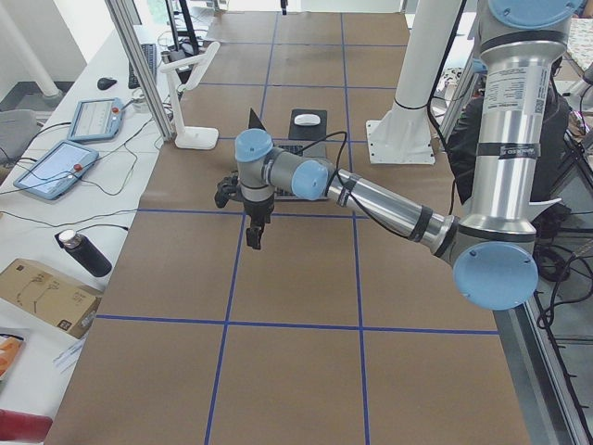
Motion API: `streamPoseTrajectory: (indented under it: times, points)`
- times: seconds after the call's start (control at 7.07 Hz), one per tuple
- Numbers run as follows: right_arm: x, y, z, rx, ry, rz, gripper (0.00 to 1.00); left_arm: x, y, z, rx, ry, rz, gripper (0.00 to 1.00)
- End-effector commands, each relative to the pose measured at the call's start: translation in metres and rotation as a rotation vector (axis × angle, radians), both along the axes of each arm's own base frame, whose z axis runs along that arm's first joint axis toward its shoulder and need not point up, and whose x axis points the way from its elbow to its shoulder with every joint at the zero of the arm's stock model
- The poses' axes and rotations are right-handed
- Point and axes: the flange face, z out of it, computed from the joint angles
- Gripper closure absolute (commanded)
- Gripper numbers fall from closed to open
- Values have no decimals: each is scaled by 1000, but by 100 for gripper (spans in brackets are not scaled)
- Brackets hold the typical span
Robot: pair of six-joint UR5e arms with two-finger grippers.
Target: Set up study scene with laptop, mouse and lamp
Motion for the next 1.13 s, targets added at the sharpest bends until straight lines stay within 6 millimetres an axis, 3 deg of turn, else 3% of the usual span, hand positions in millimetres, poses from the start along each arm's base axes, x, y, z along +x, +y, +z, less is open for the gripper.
streamPoseTrajectory:
  times: [0.0, 0.14, 0.42, 0.71, 0.85, 0.99]
  points:
    - [14, 25, 23, -1, 1, 14, 1, -68, -6, 68, 16, 24, 7, 1]
    - [33, 50, 54, 68, 1, -41, 1, -68, 4, 80, -4, 52, 12, 1]
    - [60, 62, 79, 42, -1, -5, 1, -72, 9, 109, -4, 51, 2, 1]
    - [62, 60, 85, 27, -1, 1, 1, -89, 15, 154, -89, 48, -31, 1]
    - [62, 59, 84, 4, 0, 2, 1, -95, 17, 160, -100, 47, -46, 0]
    - [62, 51, 77, -19, 0, 2, 1, -115, 15, 150, -97, 53, -96, 1]
